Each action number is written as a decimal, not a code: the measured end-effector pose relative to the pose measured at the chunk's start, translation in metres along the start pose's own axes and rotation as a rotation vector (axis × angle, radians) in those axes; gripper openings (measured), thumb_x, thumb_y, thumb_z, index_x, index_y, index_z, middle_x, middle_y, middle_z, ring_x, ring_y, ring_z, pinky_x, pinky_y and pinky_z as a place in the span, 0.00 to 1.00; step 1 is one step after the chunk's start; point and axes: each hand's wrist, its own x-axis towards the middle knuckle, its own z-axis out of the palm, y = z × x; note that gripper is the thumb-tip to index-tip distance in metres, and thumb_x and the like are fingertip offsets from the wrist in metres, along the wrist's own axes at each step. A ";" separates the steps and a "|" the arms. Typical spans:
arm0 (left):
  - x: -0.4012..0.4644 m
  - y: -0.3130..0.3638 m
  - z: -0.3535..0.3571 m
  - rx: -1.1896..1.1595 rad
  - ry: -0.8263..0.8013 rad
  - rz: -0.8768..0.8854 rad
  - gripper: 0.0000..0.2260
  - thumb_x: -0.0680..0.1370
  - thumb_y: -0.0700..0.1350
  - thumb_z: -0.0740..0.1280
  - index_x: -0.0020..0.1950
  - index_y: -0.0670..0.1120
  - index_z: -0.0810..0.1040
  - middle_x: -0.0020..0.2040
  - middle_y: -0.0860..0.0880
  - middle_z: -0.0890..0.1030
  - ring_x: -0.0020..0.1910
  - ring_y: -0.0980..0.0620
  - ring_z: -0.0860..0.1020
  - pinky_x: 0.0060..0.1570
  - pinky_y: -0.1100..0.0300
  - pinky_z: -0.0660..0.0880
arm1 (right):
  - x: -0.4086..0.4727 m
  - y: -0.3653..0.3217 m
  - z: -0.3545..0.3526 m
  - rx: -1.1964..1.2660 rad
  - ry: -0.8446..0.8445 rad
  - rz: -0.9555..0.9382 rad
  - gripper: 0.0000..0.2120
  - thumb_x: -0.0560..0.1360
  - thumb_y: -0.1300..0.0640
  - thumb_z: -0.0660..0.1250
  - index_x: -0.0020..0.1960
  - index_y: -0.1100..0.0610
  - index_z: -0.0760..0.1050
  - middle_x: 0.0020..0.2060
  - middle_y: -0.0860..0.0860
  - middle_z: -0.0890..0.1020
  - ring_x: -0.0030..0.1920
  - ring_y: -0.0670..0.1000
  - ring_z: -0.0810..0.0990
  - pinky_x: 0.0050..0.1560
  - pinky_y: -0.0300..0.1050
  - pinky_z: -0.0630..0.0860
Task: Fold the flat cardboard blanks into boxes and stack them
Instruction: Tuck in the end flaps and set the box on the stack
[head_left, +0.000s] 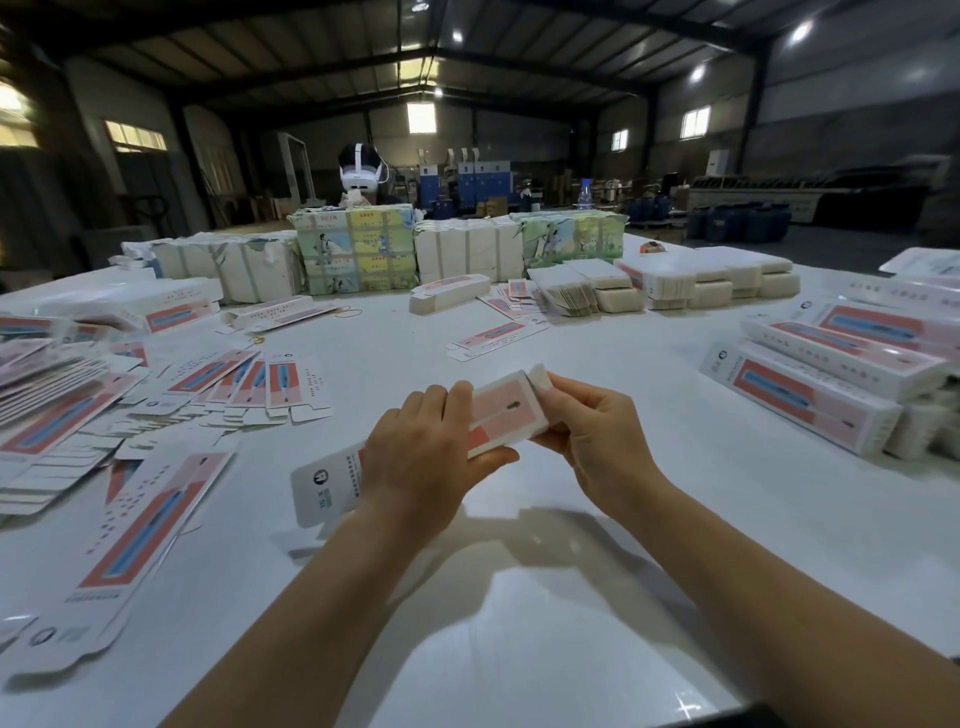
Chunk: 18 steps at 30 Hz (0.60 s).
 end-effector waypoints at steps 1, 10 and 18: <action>0.000 0.001 0.000 0.011 0.003 0.006 0.29 0.69 0.61 0.70 0.58 0.38 0.77 0.43 0.40 0.79 0.39 0.40 0.77 0.35 0.49 0.77 | -0.001 0.000 0.000 -0.002 0.006 0.001 0.11 0.77 0.55 0.65 0.41 0.47 0.86 0.42 0.53 0.86 0.45 0.52 0.85 0.44 0.41 0.80; 0.001 0.005 -0.001 0.216 0.048 0.069 0.31 0.64 0.62 0.74 0.53 0.37 0.79 0.38 0.40 0.79 0.33 0.42 0.78 0.31 0.53 0.77 | -0.001 0.005 0.002 -0.155 0.044 0.007 0.29 0.76 0.68 0.55 0.34 0.40 0.84 0.38 0.46 0.86 0.44 0.49 0.83 0.46 0.42 0.81; -0.001 0.016 -0.002 0.174 0.052 -0.014 0.31 0.73 0.63 0.55 0.51 0.36 0.80 0.35 0.42 0.79 0.31 0.43 0.77 0.27 0.57 0.73 | -0.015 0.016 0.011 -0.724 0.038 -0.293 0.07 0.78 0.61 0.57 0.42 0.57 0.71 0.30 0.46 0.75 0.32 0.45 0.71 0.31 0.33 0.66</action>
